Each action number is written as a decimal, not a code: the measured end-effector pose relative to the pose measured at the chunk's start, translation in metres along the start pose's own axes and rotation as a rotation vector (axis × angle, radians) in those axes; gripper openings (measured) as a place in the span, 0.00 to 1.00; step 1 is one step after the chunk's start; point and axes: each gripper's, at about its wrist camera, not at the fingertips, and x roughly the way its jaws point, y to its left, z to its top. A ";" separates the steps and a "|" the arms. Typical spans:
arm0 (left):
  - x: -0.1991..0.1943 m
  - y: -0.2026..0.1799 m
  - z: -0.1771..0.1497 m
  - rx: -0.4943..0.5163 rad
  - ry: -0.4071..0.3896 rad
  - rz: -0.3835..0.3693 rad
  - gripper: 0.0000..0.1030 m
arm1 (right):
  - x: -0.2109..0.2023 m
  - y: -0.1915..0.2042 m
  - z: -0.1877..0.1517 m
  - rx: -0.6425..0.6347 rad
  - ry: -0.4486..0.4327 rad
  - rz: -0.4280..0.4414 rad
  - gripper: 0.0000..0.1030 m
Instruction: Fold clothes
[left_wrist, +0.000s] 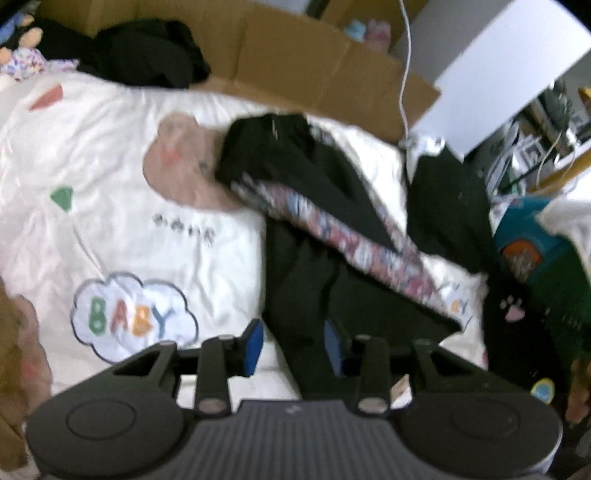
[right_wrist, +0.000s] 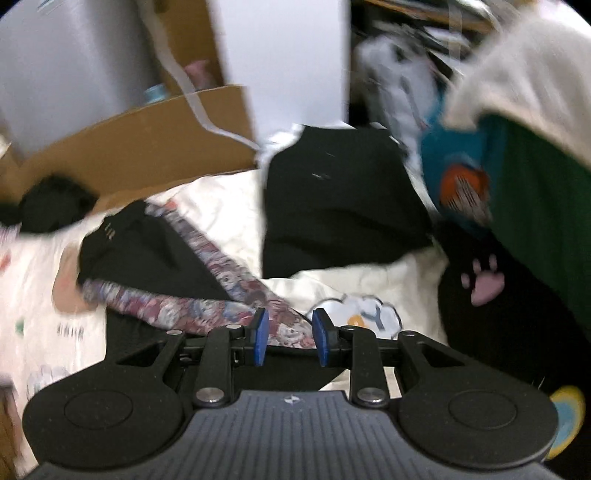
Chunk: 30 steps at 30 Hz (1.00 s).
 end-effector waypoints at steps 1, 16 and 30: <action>-0.003 0.001 0.003 0.002 -0.009 0.002 0.46 | -0.006 0.005 0.004 -0.029 0.008 0.016 0.29; -0.045 0.020 0.053 -0.146 -0.170 -0.069 0.47 | -0.082 0.082 0.095 -0.444 -0.106 0.103 0.67; 0.046 0.034 0.080 -0.234 -0.131 0.053 0.48 | 0.008 0.102 0.085 -0.576 -0.070 0.240 0.67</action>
